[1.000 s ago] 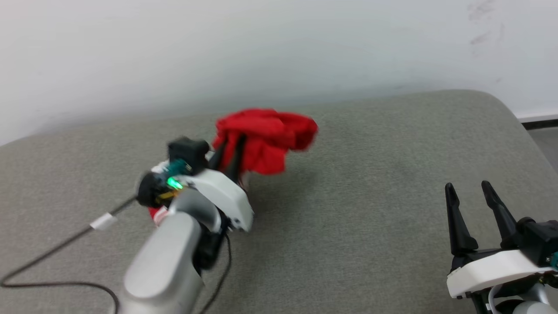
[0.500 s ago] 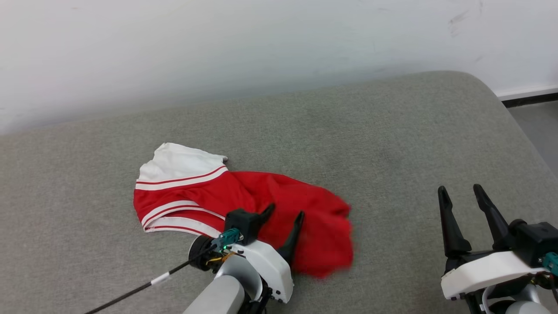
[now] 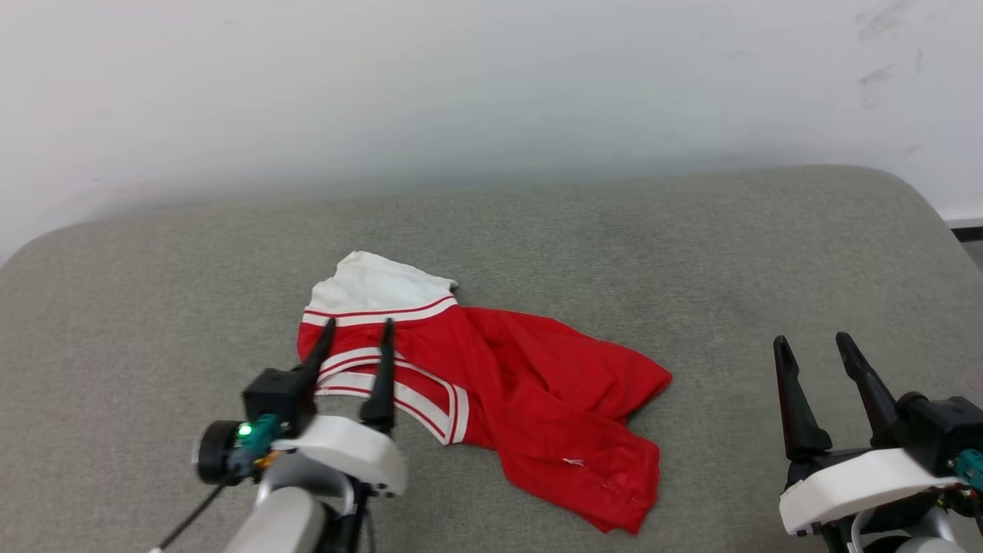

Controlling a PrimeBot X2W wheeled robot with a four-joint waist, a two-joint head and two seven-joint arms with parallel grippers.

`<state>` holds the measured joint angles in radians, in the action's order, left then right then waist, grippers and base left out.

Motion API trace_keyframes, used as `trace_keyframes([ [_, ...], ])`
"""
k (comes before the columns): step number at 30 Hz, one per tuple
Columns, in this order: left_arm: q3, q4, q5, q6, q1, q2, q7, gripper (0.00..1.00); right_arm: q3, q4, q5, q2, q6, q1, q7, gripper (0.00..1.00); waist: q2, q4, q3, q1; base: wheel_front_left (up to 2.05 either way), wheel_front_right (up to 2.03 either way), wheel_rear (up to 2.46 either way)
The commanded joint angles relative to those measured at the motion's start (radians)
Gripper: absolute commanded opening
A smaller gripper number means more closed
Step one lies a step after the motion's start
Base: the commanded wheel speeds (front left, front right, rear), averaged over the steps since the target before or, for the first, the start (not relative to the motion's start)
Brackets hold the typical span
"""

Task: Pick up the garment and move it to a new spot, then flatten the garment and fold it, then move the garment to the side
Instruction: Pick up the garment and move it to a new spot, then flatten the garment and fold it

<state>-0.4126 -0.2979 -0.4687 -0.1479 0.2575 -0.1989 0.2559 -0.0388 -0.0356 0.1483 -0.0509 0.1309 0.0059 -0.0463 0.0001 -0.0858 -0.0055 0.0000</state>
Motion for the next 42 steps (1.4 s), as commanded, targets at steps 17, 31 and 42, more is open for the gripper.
trace_keyframes([
  [17, 0.078, 0.173, 0.006, -0.071, -0.162, -0.143, -0.049, 1.00, -0.004, 0.004, 0.005, 0.001, 0.000, 0.056, 0.023, 1.00, -0.0001, 0.036, -0.024, 0.0000, 0.00, 0.00, 0.00],
  [31, 0.059, 0.217, 0.019, -0.088, -0.158, -0.155, -0.072, 1.00, -0.006, 0.103, 0.053, 0.001, 0.000, 0.027, 0.323, 1.00, -0.0001, 0.051, -0.013, 0.0000, 0.00, 0.00, 0.00],
  [42, 0.028, 0.245, 0.036, -0.081, -0.102, -0.138, -0.070, 1.00, 0.168, 0.240, 0.124, -0.057, 0.000, -0.090, 0.646, 1.00, -0.0001, 0.120, 0.057, 0.0000, 0.00, 0.00, 0.00],
])
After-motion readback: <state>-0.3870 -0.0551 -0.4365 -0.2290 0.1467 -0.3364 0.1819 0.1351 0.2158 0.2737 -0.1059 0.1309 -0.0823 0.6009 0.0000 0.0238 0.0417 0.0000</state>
